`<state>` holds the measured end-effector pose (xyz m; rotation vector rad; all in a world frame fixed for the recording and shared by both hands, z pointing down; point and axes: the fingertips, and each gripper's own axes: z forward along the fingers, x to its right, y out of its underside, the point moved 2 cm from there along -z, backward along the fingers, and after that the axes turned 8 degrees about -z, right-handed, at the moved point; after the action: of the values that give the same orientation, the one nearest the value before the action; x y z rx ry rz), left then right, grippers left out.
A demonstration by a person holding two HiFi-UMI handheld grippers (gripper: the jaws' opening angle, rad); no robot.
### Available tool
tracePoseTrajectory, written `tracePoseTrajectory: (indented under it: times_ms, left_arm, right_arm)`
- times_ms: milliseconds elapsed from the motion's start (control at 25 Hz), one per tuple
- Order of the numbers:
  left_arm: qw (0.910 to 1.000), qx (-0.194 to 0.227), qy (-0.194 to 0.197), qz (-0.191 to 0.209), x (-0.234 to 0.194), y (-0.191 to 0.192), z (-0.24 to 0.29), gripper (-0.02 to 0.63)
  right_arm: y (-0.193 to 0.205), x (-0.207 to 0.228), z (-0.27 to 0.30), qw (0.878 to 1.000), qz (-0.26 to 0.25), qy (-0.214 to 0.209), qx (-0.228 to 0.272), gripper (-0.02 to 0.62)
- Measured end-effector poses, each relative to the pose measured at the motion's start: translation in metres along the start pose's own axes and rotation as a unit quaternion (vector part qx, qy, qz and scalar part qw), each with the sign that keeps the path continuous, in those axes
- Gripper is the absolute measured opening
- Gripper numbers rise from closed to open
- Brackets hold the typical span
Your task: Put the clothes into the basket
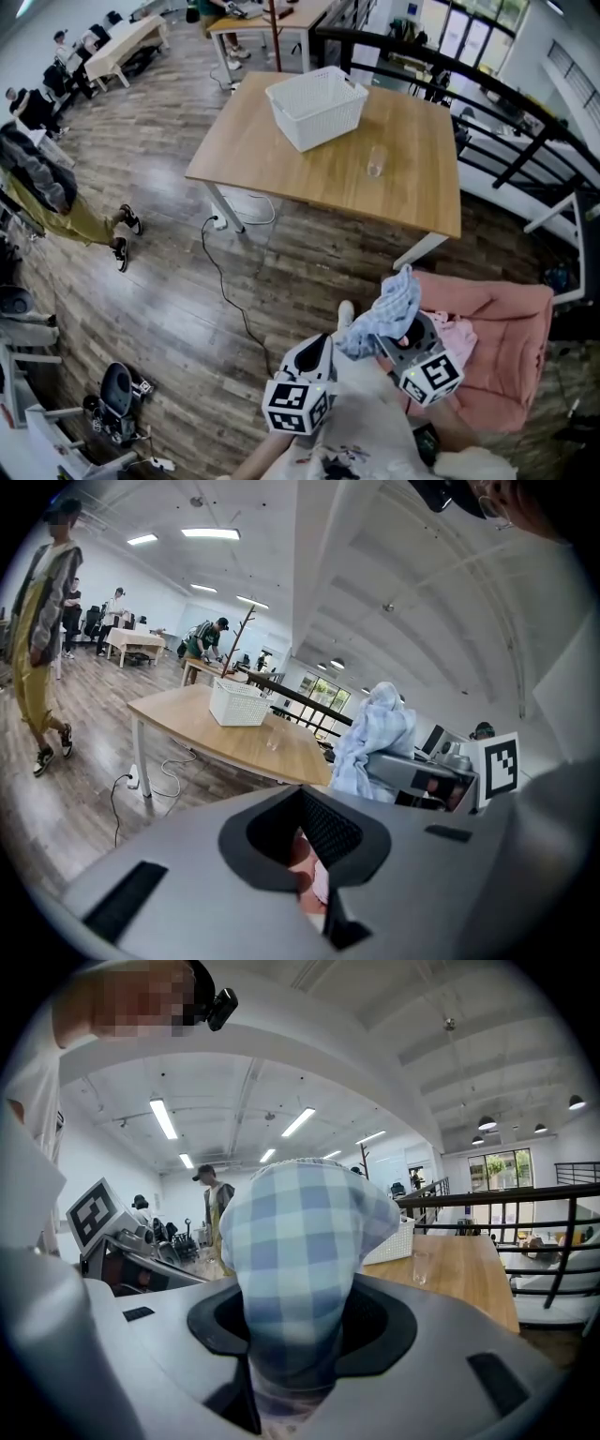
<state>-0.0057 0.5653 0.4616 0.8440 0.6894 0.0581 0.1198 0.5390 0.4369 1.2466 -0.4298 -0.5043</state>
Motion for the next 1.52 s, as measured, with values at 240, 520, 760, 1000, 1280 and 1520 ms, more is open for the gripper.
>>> tracePoseTrajectory:
  times_ms: [240,520,760,1000,1280,1520]
  left_arm:
    - [0.9999,-0.007,-0.005,0.007,-0.002,-0.050,0.049,-0.003]
    - [0.9996,0.007,-0.022,0.015,0.003,-0.123,0.106,-0.003]
    - [0.9990,0.016,-0.040,0.007,0.008,-0.155,0.158,-0.003]
    - [0.9982,0.017,-0.057,0.001,0.008,-0.173,0.199,-0.003]
    - [0.9988,0.002,-0.048,0.010,0.011,-0.176,0.234,-0.003]
    - [0.9989,-0.003,-0.047,0.009,-0.002,-0.194,0.251,-0.003]
  right_arm:
    - [-0.021,0.050,0.038,1.000,0.002,-0.004,-0.001,0.212]
    - [-0.058,0.115,0.084,1.000,0.001,-0.017,0.008,0.212]
    - [-0.066,0.169,0.110,0.999,-0.001,-0.032,0.006,0.212]
    - [-0.065,0.206,0.132,0.999,0.006,-0.050,0.007,0.212]
    - [-0.066,0.231,0.154,0.999,0.015,-0.049,0.016,0.212]
    - [-0.078,0.243,0.173,0.999,0.013,-0.042,0.020,0.212]
